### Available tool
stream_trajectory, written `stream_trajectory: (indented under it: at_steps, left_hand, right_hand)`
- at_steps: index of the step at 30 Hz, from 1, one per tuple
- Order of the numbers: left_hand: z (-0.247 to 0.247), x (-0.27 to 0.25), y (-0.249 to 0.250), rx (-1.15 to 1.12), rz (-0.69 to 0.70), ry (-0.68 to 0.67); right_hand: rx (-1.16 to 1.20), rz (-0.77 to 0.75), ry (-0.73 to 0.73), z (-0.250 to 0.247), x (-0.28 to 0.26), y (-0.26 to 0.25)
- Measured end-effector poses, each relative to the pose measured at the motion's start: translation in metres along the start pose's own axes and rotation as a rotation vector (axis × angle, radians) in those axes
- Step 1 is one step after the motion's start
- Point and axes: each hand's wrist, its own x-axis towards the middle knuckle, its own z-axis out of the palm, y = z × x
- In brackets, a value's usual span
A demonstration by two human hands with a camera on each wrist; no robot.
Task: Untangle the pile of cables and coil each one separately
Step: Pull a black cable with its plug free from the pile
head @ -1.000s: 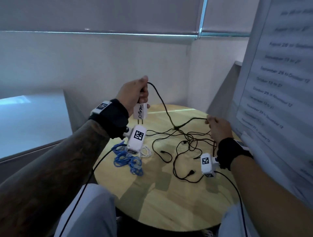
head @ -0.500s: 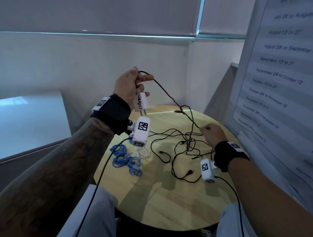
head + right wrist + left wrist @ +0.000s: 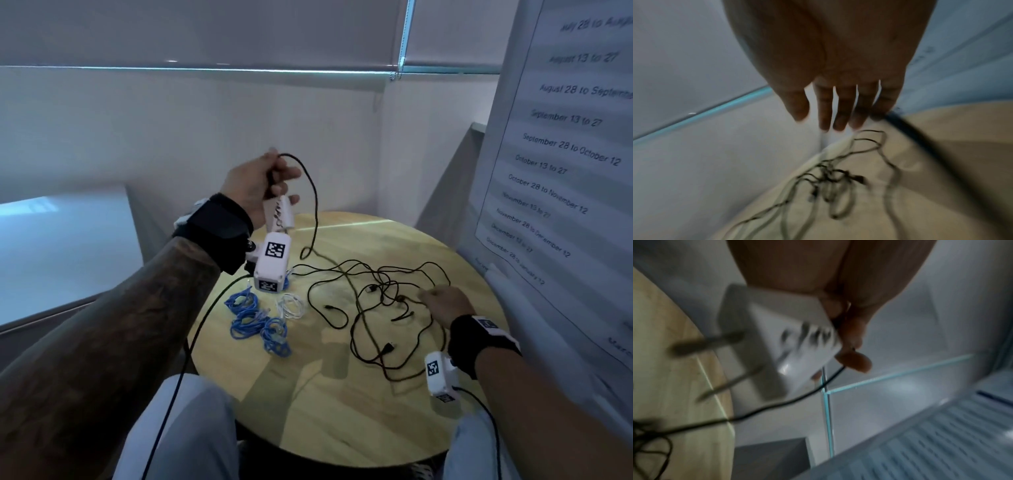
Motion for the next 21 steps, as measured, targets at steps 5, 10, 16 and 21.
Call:
stream_trajectory:
  at_steps: [5, 10, 16, 21]
  left_hand:
    - [0.028, -0.018, -0.023, 0.118, -0.132, -0.283]
    - [0.026, -0.025, -0.032, 0.045, -0.156, -0.337]
    - [0.016, -0.052, -0.059, 0.046, -0.370, -0.653]
    - [0.013, -0.035, -0.062, -0.270, -0.076, -0.346]
  right_hand:
    - [0.454, -0.440, 0.032, -0.007, -0.046, -0.092]
    - [0.795, -0.550, -0.323, 0.006, -0.073, -0.136]
    - [0.703, -0.449, -0.066, 0.023, -0.059, -0.112]
    - [0.473, -0.522, -0.314, 0.049, -0.098, -0.105]
